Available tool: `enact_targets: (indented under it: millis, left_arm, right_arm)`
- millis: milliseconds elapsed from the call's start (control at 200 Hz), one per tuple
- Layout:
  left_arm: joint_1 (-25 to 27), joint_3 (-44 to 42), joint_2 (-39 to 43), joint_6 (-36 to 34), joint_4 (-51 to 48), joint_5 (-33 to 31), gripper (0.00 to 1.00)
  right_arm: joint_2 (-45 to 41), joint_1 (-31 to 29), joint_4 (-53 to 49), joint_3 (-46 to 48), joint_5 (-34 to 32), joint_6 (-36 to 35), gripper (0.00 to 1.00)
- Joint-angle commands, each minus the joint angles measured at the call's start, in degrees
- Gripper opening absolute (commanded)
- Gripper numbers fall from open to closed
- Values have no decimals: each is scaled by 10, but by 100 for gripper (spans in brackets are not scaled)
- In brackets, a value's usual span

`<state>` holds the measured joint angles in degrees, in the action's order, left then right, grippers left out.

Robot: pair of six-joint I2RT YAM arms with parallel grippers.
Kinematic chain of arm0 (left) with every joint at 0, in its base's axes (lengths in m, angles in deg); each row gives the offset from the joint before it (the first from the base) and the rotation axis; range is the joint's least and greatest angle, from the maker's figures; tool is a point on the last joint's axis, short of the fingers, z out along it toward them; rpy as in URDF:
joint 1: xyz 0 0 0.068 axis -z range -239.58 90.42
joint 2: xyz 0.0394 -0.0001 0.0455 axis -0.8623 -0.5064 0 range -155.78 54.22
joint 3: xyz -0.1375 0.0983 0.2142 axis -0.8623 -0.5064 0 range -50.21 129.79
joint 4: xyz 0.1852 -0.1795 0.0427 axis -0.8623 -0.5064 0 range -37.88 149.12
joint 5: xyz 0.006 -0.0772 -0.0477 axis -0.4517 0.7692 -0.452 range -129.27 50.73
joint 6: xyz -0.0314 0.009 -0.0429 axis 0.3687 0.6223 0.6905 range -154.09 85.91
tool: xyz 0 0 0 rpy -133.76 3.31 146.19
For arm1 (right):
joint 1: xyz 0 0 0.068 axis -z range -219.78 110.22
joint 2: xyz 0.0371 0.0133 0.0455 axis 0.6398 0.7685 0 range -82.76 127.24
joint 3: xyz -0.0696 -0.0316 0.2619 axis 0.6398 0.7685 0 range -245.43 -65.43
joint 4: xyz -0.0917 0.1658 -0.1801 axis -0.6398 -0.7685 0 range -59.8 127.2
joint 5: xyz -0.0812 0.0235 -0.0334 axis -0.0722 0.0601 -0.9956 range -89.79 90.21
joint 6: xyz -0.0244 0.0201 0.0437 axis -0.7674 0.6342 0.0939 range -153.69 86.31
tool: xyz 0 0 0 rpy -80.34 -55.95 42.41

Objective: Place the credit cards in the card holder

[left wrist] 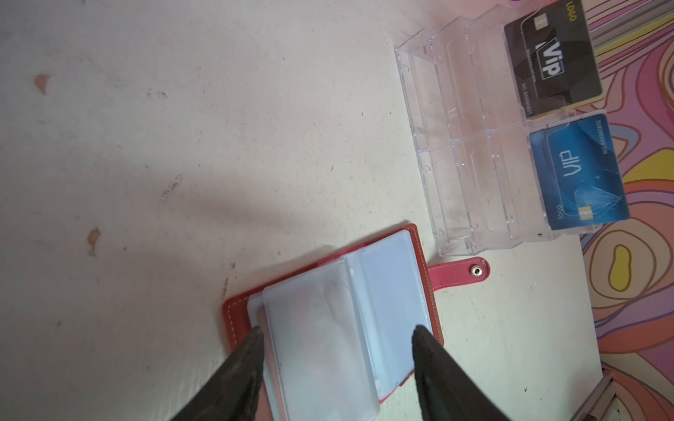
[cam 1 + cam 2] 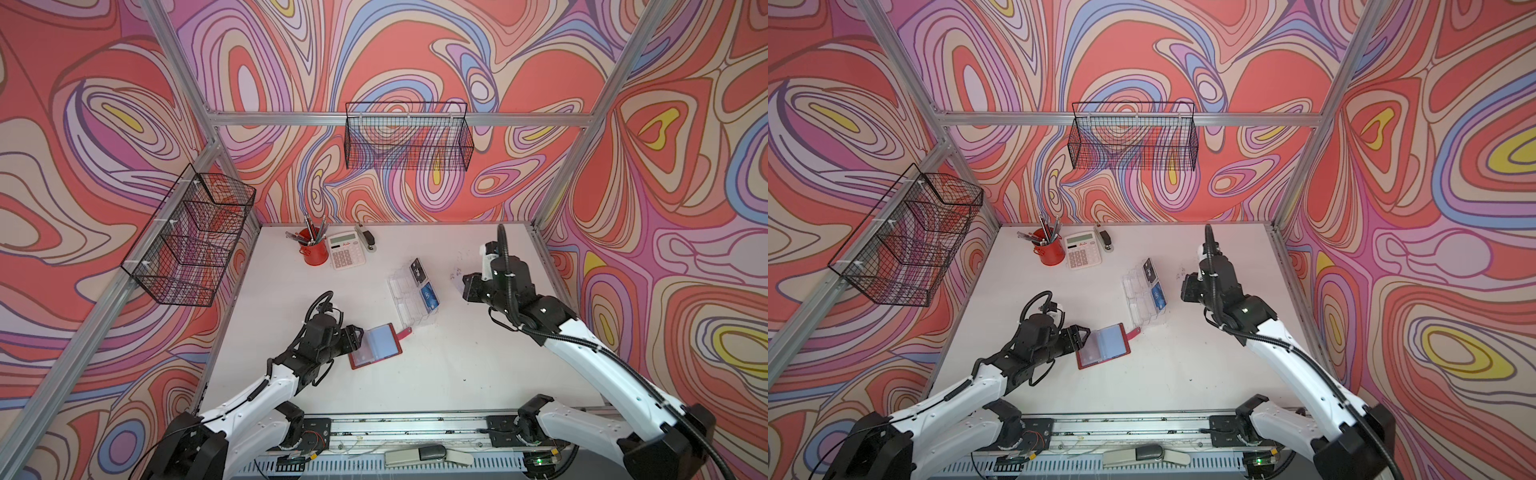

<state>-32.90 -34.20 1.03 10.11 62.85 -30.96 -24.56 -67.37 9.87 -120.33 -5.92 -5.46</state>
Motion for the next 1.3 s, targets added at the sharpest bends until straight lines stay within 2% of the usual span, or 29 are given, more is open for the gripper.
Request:
enact_targets:
  millis: [0, 90, 220, 346, 461, 696, 982, 1107, 1297]
  left_arm:
    - [-1, -37, 52, 24, 28, -31, 68]
    - [-1, -59, 97, 54, 22, -71, 67]
    - [-1, -77, 153, 55, 18, -91, 67]
    - [-1, -89, 187, 63, 13, -108, 67]
    - [-1, -86, 197, 76, -4, -123, 65]
    - [-1, -85, 165, 101, 18, -117, 64]
    - [-1, -50, 86, 127, 5, -110, 64]
    - [-1, -43, 67, 163, 3, -111, 64]
    - [-1, -45, 54, 170, 12, -108, 61]
  right_arm:
    - [-51, -13, 32, 48, -5, 68, 0]
    - [-78, -50, 81, 88, -13, 108, 0]
    - [-66, -178, 183, 141, -81, 154, 0]
    - [13, -325, 282, 161, -184, 170, 0]
    - [107, -389, 406, 178, -191, 178, 0]
    - [245, -399, 607, 221, -155, 227, 0]
    - [333, -400, 702, 239, -157, 269, 0]
    - [383, -399, 725, 220, -142, 277, 0]
    - [470, -399, 801, 202, -110, 296, 0]
